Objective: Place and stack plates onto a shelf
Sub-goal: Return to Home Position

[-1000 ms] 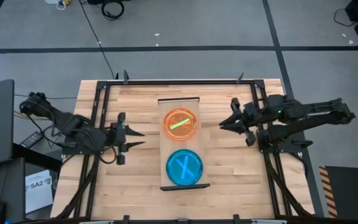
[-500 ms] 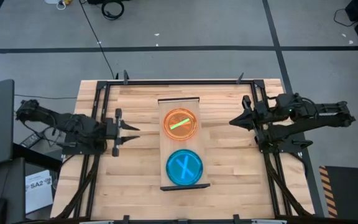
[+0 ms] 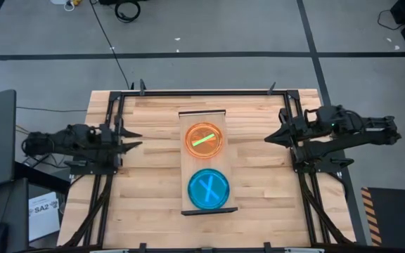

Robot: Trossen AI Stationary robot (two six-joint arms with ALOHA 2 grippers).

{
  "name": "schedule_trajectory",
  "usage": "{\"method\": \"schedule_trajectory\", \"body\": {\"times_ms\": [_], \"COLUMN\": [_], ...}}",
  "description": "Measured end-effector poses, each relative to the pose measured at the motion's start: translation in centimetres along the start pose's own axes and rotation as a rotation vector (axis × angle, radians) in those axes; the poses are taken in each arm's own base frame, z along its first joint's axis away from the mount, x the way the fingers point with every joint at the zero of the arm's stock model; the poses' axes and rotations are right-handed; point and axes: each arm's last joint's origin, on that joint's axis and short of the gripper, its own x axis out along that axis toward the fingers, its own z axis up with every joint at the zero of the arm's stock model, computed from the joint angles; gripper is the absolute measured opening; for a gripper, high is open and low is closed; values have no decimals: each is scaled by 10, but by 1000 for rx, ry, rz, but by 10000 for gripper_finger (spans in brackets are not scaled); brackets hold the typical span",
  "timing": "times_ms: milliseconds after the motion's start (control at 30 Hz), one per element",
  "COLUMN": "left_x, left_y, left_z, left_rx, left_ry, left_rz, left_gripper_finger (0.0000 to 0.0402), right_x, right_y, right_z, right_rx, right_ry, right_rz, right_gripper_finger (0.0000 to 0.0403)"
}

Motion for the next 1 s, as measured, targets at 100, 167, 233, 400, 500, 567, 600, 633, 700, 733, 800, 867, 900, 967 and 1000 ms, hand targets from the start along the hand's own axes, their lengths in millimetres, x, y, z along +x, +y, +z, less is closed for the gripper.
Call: {"method": "schedule_trajectory", "body": {"times_ms": [100,167,233,400,500,567,600,633,700,733,800,867,900,967,1000], "left_x": [-11,-18,-19,-17,-14,-10,-8,-5,0,2,5,7,8,10,10], "left_y": [2,3,3,0,-2,-4,-5,-6,-8,-10,-11,-13,-13,-14,-14], "left_z": [-3,-5,-5,-8,-13,-20,-25,-30,-40,-45,-55,-63,-67,-73,-74], "left_rx": [-25,-29,-35,-23,-25,-22,-21,-20,-19,-19,-20,-22,-21,-22,-21], "left_ry": [-23,-33,-33,-15,-41,-44,-48,-50,-51,-50,-51,-38,-31,-30,-25], "left_rz": [-2,-17,-32,-92,-131,-134,-133,-133,-133,-133,-131,-124,-119,-116,-117], "left_gripper_finger": [123,123,123,123,123,123,123,123,123,123,123,123,123,123,123], "right_x": [-4,-5,-6,-7,-7,-7,-7,-7,-7,-7,-7,-7,-7,-7,-7], "right_y": [0,1,1,1,1,1,1,1,1,1,1,1,1,1,1], "right_z": [0,0,0,0,0,0,0,0,0,0,0,0,0,0,0], "right_rx": [-8,-11,-12,-19,-19,-19,-19,-19,-19,-19,-19,-19,-19,-19,-19], "right_ry": [0,-4,-8,-12,-12,-12,-12,-12,-12,-12,-12,-12,-12,-12,-12], "right_rz": [2,8,9,9,9,9,9,9,9,9,9,9,9,9,9], "right_gripper_finger": [12,11,11,11,11,11,11,11,12,12,12,12,12,12,12]}}
